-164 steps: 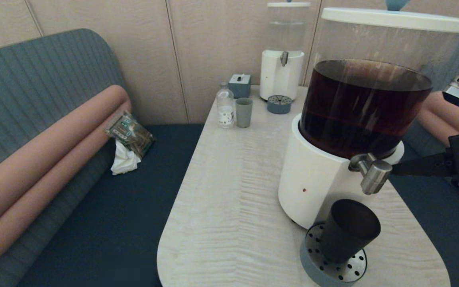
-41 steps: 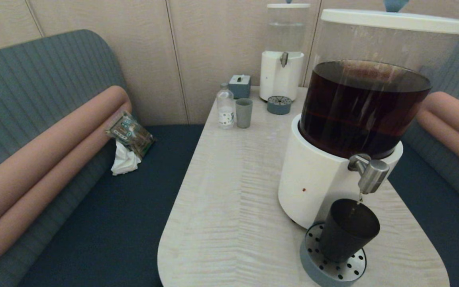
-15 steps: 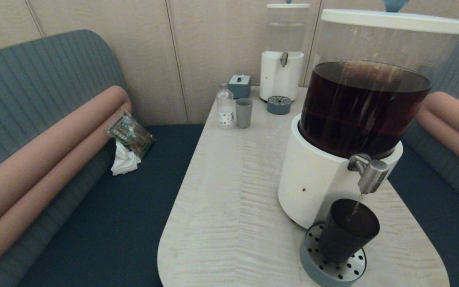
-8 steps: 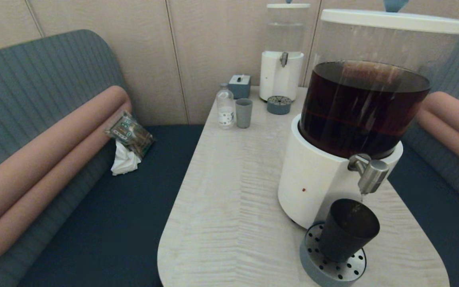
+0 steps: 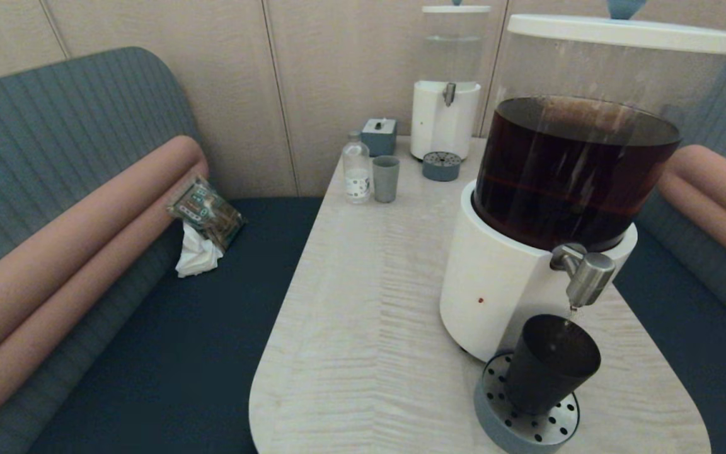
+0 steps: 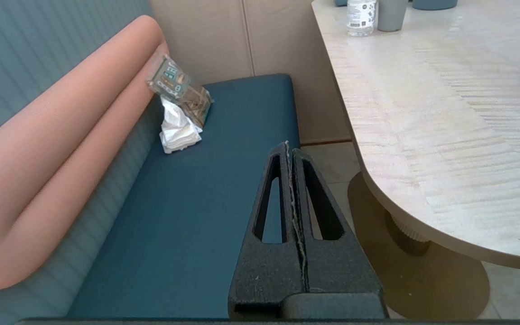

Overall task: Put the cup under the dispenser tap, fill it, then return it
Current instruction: Turn off the faucet

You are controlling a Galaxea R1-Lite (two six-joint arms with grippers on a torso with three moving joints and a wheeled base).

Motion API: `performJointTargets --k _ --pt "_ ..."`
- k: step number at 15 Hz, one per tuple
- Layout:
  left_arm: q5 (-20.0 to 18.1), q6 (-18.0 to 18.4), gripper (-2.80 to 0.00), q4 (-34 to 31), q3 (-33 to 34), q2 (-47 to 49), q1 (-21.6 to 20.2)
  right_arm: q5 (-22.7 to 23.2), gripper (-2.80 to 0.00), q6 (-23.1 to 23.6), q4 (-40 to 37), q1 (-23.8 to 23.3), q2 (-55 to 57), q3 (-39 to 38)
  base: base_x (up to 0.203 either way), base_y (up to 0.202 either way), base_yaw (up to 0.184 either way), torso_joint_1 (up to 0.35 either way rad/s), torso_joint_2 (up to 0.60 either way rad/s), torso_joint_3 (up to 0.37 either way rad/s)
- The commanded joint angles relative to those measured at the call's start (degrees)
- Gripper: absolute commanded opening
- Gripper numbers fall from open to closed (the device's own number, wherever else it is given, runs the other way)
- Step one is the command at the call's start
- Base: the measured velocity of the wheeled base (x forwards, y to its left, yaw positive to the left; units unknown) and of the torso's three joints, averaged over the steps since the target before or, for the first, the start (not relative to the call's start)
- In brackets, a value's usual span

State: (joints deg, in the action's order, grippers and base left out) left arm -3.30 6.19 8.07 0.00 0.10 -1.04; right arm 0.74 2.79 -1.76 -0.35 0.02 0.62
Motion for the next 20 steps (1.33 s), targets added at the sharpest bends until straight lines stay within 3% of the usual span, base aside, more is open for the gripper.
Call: performJointTargets --k 1,3,15,18,20 --pt "-0.04 0.57 -2.80 0.02 2.29 0.08 -0.02 0.01 -2.80 0.02 0.11 0.00 -0.02 -0.05 0.000 0.000 0.000 0.000 0.00 0.000" --pt "-0.04 0.49 -2.80 0.10 2.29 0.08 -0.02 -0.13 -2.80 0.13 4.12 0.00 -0.10 -1.20 0.000 0.000 0.000 0.000 0.00 0.000" --pt "0.11 -0.80 -2.80 0.55 1.98 0.08 -0.02 -0.21 -2.80 -1.56 3.60 0.00 -0.02 -1.24 0.000 0.000 0.000 0.000 0.00 0.000" --pt "-0.26 -0.86 -2.80 -2.87 -10.01 3.09 -0.02 -0.21 -2.80 -1.56 3.60 0.00 -0.02 -1.17 0.000 0.000 0.000 0.000 0.00 0.000" --pt "-1.84 -0.94 -2.80 -7.15 -19.55 11.89 0.06 -0.18 -2.80 -1.56 3.60 0.00 -0.02 -1.17 0.000 0.000 0.000 0.000 0.00 0.000"
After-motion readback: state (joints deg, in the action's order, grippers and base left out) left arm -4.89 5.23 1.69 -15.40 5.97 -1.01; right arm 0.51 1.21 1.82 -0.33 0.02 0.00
